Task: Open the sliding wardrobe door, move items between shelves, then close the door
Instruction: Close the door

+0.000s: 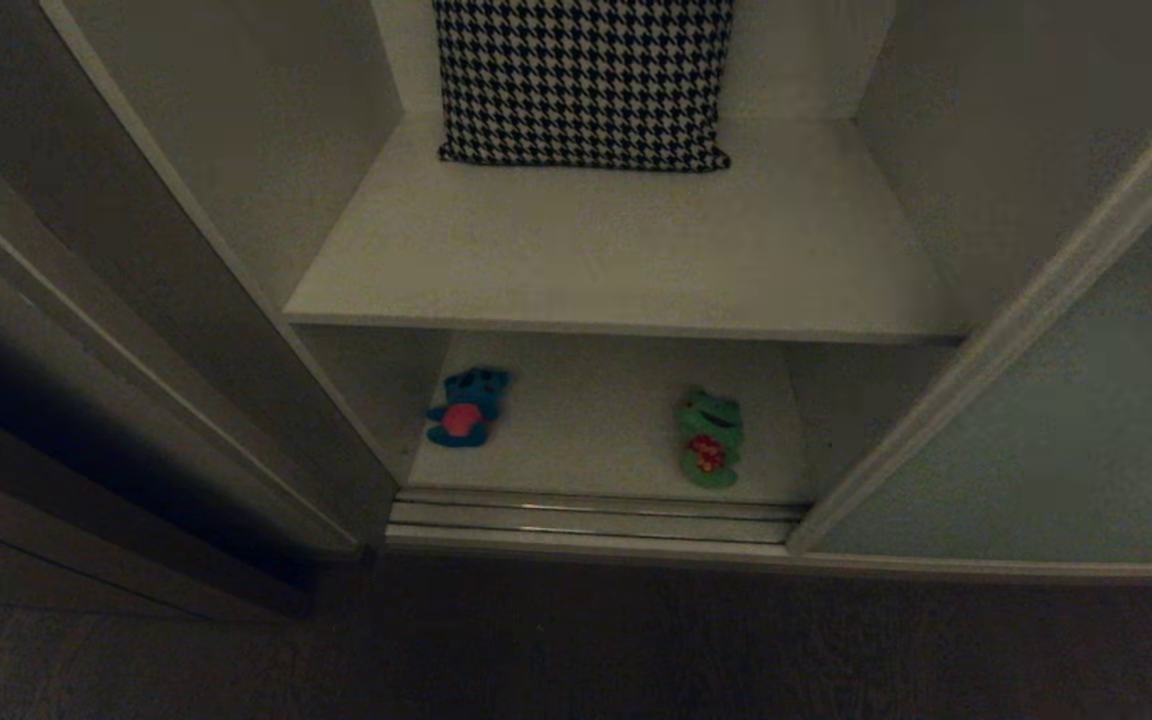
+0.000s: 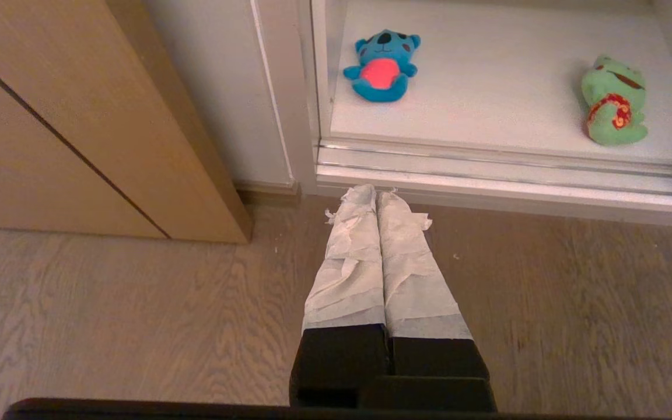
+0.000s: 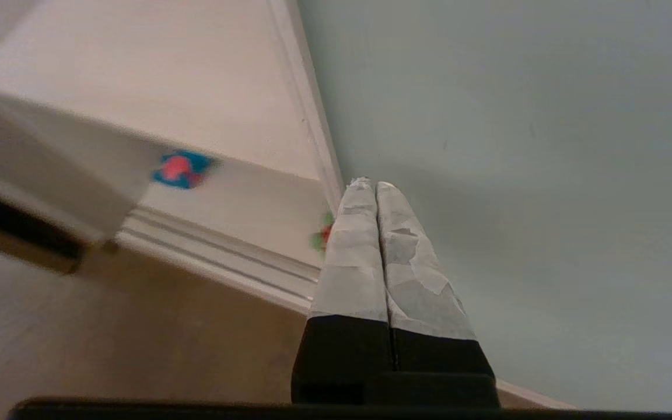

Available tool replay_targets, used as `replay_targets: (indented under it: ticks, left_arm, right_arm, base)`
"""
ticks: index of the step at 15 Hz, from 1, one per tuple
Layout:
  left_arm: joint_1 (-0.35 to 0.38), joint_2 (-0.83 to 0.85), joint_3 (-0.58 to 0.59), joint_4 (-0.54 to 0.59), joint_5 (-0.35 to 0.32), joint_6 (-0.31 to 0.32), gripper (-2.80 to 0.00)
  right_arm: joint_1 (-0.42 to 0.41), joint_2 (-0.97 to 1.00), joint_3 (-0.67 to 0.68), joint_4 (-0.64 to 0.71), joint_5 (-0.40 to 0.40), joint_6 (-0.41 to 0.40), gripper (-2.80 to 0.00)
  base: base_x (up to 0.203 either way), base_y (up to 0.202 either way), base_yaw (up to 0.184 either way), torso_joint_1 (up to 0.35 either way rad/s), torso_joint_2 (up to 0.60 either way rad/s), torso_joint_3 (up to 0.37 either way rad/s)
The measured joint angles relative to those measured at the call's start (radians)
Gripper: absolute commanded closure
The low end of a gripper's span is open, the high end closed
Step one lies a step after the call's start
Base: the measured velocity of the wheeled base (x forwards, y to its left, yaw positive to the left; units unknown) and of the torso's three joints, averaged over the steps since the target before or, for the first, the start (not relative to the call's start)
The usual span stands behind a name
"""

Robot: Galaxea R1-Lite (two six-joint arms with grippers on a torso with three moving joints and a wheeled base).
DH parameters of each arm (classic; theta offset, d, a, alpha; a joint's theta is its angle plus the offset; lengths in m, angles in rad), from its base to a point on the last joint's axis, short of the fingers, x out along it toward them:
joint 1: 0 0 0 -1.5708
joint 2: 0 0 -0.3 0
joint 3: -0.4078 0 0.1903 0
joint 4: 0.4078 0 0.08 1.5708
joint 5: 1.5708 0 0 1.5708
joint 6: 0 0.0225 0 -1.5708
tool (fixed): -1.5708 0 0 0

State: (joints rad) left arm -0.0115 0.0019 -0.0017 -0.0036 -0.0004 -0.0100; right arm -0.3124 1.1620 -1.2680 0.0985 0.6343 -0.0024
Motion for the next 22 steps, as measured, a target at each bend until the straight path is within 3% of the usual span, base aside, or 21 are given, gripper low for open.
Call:
replay_targets:
  ticks: [4, 7, 13, 15, 19, 22]
  left_arm:
    - [0.0, 0.0, 0.0, 0.0, 0.0, -0.001, 0.0]
    - [0.0, 0.0, 0.0, 0.0, 0.0, 0.0, 0.0]
    - [0.0, 0.0, 0.0, 0.0, 0.0, -0.001, 0.0]
    - [0.0, 0.0, 0.0, 0.0, 0.0, 0.0, 0.0]
    - [0.0, 0.0, 0.0, 0.0, 0.0, 0.0, 0.0]
    - [0.0, 0.0, 0.0, 0.0, 0.0, 0.0, 0.0]
  right_arm:
    - [0.253, -0.016, 0.015, 0.002, -0.146, -0.014, 0.0]
    - [0.389, -0.046, 0.03, 0.002, -0.181, -0.03, 0.0]
    - [0.432, -0.023, 0.031, -0.045, -0.237, -0.187, 0.0]
    - [0.45, 0.008, 0.02, -0.132, -0.3, -0.196, 0.0]
    - [0.597, 0.067, -0.04, -0.27, -0.463, -0.203, 0.0]
    - [0.645, 0.082, -0.082, -0.268, -0.482, -0.207, 0.0]
  base:
    - [0.0, 0.0, 0.0, 0.0, 0.0, 0.0]
    - [0.0, 0.0, 0.0, 0.0, 0.0, 0.0]
    - [0.0, 0.0, 0.0, 0.0, 0.0, 0.0]
    - [0.0, 0.0, 0.0, 0.0, 0.0, 0.0]
    - [0.0, 0.0, 0.0, 0.0, 0.0, 0.0]
    - [0.0, 0.0, 0.0, 0.0, 0.0, 0.0]
